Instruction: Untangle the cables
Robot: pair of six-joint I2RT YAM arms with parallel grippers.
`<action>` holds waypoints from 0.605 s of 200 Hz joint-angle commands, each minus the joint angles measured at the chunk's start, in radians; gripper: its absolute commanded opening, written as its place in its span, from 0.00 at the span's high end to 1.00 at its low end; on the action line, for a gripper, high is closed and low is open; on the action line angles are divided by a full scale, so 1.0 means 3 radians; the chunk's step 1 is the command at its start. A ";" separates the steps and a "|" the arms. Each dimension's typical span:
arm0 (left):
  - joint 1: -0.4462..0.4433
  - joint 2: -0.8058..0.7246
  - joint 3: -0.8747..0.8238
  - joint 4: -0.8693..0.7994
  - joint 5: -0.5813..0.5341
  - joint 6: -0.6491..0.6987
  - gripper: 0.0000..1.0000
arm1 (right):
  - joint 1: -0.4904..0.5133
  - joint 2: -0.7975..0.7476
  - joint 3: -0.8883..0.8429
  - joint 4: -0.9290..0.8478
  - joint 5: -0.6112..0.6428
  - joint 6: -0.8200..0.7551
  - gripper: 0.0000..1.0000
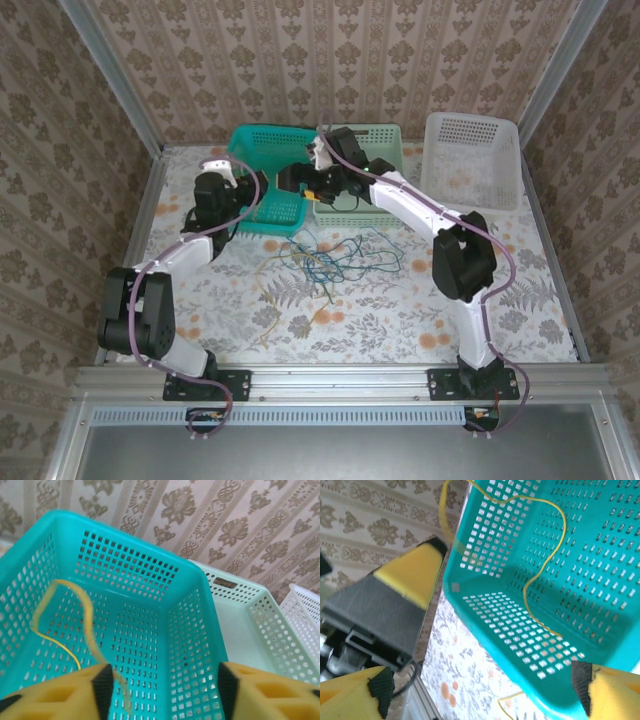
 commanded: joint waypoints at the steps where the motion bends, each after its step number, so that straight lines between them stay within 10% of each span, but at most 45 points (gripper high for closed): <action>1: -0.0014 -0.0096 0.0140 -0.0211 0.0121 -0.0038 0.26 | 0.0020 -0.0254 -0.0191 -0.0234 0.0042 -0.0527 0.12; 26: -0.0107 -0.0370 0.0235 -0.0486 0.0089 0.0101 0.00 | 0.0129 -0.0396 -0.0359 -0.0555 0.0369 -0.0964 0.17; 121: -0.0300 -0.1984 0.0259 -0.2673 -0.0561 0.0124 0.00 | 0.0626 -0.1049 -0.1543 -0.0348 0.1385 -0.1773 0.25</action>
